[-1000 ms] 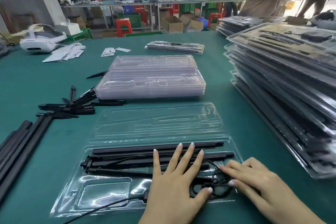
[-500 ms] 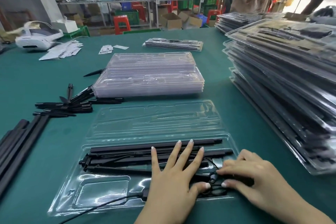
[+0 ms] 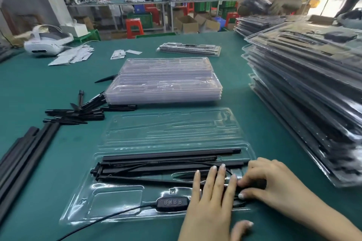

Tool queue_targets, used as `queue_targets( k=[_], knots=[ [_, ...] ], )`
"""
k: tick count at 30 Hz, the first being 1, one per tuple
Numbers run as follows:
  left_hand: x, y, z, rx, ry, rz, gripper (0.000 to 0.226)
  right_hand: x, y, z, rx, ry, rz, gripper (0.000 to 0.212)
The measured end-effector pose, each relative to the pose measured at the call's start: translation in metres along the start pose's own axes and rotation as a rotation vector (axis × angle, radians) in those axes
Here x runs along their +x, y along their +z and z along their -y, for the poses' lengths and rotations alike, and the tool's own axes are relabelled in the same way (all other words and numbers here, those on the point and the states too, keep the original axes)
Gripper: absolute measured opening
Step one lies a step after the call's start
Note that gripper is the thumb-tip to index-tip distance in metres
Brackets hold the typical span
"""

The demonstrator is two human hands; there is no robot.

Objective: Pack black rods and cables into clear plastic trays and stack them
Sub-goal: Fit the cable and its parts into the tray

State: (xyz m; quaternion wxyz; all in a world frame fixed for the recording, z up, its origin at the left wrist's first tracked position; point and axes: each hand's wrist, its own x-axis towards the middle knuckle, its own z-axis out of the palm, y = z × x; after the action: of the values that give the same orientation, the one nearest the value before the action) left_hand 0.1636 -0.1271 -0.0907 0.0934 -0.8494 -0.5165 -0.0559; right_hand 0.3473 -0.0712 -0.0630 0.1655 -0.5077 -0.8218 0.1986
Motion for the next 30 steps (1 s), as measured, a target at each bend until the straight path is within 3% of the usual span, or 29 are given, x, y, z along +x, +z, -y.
queue_targets(
  k=[3,8,12,14,16,19,22,23,26,28,30],
  knots=[
    [0.0,0.003,0.001,0.025,0.063,-0.029,0.057,0.001,-0.001,0.001,0.001,-0.01,-0.001,0.022],
    [0.002,0.005,0.003,-0.049,0.042,0.004,0.068,0.007,-0.022,-0.002,0.234,0.004,0.152,0.014],
    [0.002,0.006,0.004,-0.032,0.048,0.026,0.07,0.04,-0.022,-0.015,0.363,0.233,-0.281,0.042],
    [0.004,0.006,0.004,-0.04,0.064,0.034,0.069,0.062,-0.018,-0.016,0.374,0.407,-0.262,0.064],
    [0.005,0.005,0.005,-0.064,0.071,0.035,0.067,0.083,-0.016,-0.017,0.661,0.487,-0.219,0.079],
    [0.006,0.001,0.007,-0.104,0.071,0.034,0.067,0.101,-0.023,-0.02,1.007,0.557,-0.343,0.078],
    [0.006,-0.002,0.008,-0.103,0.077,0.049,0.067,0.103,-0.032,-0.017,1.108,0.471,-0.425,0.043],
    [0.006,-0.002,0.008,-0.114,0.084,0.043,0.066,0.102,-0.035,-0.015,1.118,0.414,-0.44,0.042],
    [0.005,-0.002,0.006,-0.105,0.091,0.022,0.064,0.091,-0.043,0.0,1.147,0.238,-0.449,0.068],
    [0.004,-0.001,0.005,-0.109,0.078,0.016,0.064,0.079,-0.048,0.004,1.128,0.119,-0.298,0.078],
    [0.004,-0.001,0.005,-0.101,0.06,0.015,0.064,0.067,-0.053,0.009,0.978,0.059,0.0,0.082]
  ],
)
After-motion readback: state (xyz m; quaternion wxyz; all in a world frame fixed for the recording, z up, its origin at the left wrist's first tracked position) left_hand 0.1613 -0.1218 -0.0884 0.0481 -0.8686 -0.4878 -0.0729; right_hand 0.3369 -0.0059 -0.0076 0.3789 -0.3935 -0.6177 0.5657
